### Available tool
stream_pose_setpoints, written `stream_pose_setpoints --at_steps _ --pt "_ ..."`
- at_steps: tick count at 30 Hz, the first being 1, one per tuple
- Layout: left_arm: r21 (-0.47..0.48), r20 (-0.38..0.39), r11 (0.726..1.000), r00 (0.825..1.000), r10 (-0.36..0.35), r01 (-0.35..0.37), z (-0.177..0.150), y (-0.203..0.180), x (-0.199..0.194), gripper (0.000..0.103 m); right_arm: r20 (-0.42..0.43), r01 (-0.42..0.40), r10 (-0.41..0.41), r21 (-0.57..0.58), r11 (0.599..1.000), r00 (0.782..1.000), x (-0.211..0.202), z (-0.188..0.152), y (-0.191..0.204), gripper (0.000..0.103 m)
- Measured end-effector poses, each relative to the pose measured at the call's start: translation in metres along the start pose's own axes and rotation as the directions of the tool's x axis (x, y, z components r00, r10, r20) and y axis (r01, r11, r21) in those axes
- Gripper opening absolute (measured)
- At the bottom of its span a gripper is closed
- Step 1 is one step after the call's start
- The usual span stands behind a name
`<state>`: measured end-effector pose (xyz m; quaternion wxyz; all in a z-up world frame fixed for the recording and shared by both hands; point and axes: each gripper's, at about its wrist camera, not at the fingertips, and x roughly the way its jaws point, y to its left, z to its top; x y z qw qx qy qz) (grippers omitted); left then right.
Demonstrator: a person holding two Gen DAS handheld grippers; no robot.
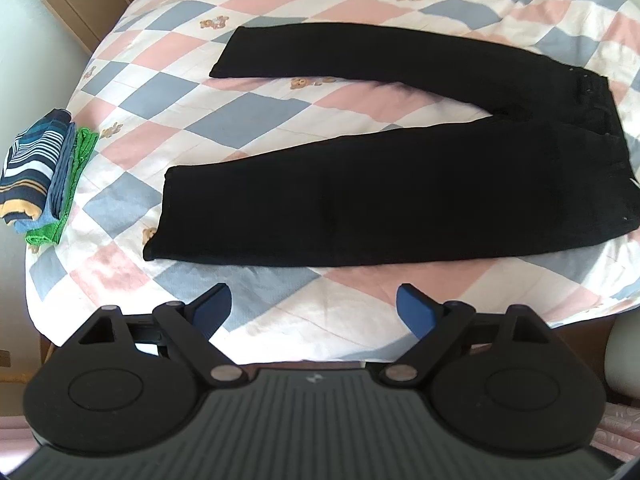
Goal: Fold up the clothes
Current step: 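Move both grippers toward the trouser leg hems, then grasp the black trouser leg hems with the left and right grippers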
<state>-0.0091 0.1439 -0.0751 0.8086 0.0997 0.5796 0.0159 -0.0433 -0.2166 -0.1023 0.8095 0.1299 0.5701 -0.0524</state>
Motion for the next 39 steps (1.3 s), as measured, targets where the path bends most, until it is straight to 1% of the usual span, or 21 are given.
stream_pose_setpoints --at_steps 5,10,12,16,19,24,28,30,31,33,35,37,38,39 --pt "0.040 -0.030 0.999 1.000 -0.005 0.006 0.033 0.002 0.025 0.089 -0.021 0.048 -0.046 0.074 0.996 0.999 0.016 0.020 0.004 0.101" --pt "0.107 -0.031 0.993 0.998 -0.052 0.055 0.080 0.008 0.054 0.089 -0.030 0.085 -0.082 0.128 0.988 0.996 0.031 0.042 0.017 0.101" --pt "0.135 -0.036 0.989 0.997 -0.061 0.066 0.098 0.013 0.065 0.089 -0.042 0.089 -0.084 0.155 0.984 0.996 0.037 0.049 0.024 0.101" --pt "0.192 -0.038 0.977 0.995 -0.088 0.093 0.126 0.021 0.089 0.090 -0.044 0.110 -0.104 0.178 0.978 0.994 0.049 0.054 0.038 0.101" --pt "0.220 -0.049 0.970 0.995 -0.092 0.101 0.140 0.021 0.109 0.090 -0.073 0.133 -0.121 0.180 0.975 0.990 0.061 0.056 0.047 0.101" --pt "0.231 -0.068 0.961 0.988 -0.137 0.149 0.150 0.021 0.132 0.090 -0.099 0.140 -0.125 0.163 0.977 0.987 0.081 0.065 0.058 0.101" --pt "0.243 -0.090 0.954 0.984 -0.157 0.174 0.153 0.015 0.153 0.090 -0.080 0.117 -0.107 0.136 0.984 0.991 0.099 0.074 0.062 0.101" --pt "0.254 -0.091 0.946 0.979 -0.185 0.202 0.154 0.011 0.164 0.090 -0.023 0.084 -0.082 0.106 0.991 0.996 0.109 0.075 0.061 0.100" --pt "0.263 -0.085 0.938 0.974 -0.210 0.225 0.154 0.010 0.170 0.090 0.011 0.067 -0.068 0.087 0.994 0.998 0.114 0.075 0.061 0.101" --pt "0.284 -0.062 0.919 0.961 -0.268 0.275 0.154 0.008 0.183 0.087 0.066 0.009 -0.012 0.044 0.999 0.998 0.128 0.076 0.058 0.101" --pt "0.309 -0.035 0.897 0.946 -0.323 0.317 0.158 0.009 0.196 0.078 0.072 -0.022 0.022 -0.003 1.000 0.997 0.145 0.084 0.053 0.101" --pt "0.330 -0.015 0.874 0.928 -0.373 0.357 0.167 0.013 0.209 0.077 0.077 -0.056 0.060 -0.054 0.997 0.995 0.161 0.096 0.049 0.100" --pt "0.346 -0.005 0.863 0.920 -0.392 0.369 0.175 0.015 0.216 0.076 0.065 -0.080 0.085 -0.084 0.993 0.994 0.168 0.108 0.047 0.100" --pt "0.365 0.005 0.855 0.918 -0.398 0.369 0.185 0.018 0.222 0.076 0.051 -0.104 0.111 -0.114 0.988 0.993 0.176 0.121 0.046 0.099"
